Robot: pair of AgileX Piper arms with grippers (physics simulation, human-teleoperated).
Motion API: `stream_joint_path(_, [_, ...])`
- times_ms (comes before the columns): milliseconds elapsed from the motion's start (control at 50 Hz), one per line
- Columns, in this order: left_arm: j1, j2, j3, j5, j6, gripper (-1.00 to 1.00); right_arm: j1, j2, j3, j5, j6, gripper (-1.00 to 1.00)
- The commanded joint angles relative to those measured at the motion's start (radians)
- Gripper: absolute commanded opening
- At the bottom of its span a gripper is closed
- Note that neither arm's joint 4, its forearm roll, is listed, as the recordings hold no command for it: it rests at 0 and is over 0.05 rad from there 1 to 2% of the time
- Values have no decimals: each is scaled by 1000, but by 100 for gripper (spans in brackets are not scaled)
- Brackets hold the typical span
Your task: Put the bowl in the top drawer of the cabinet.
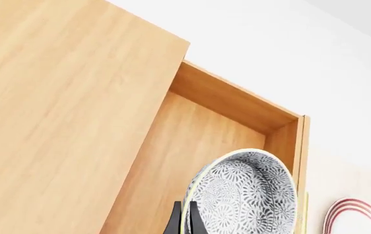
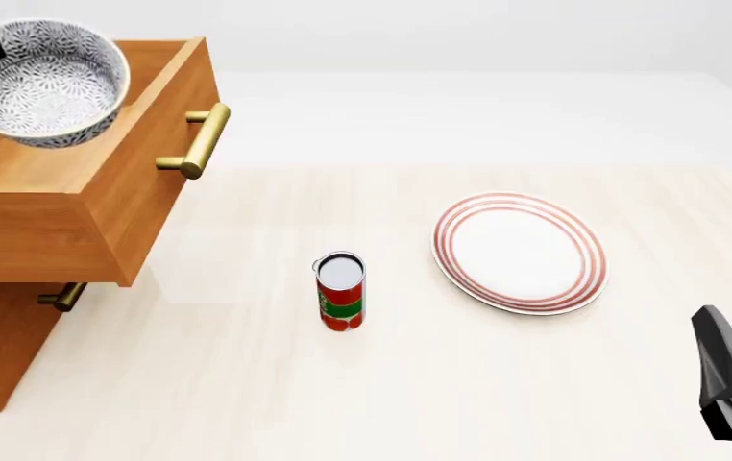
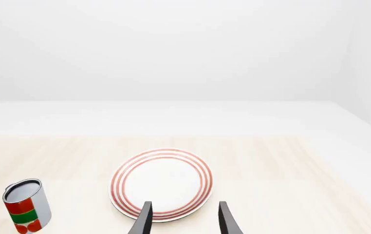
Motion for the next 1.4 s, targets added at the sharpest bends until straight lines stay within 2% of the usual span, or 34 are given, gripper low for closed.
stream_joint_path(20, [9, 14, 6, -17, 7, -100, 0, 0, 0, 0, 0, 100])
stream_joint_path(1400, [23, 78, 42, -74, 5, -100, 0, 0, 0, 0, 0, 100])
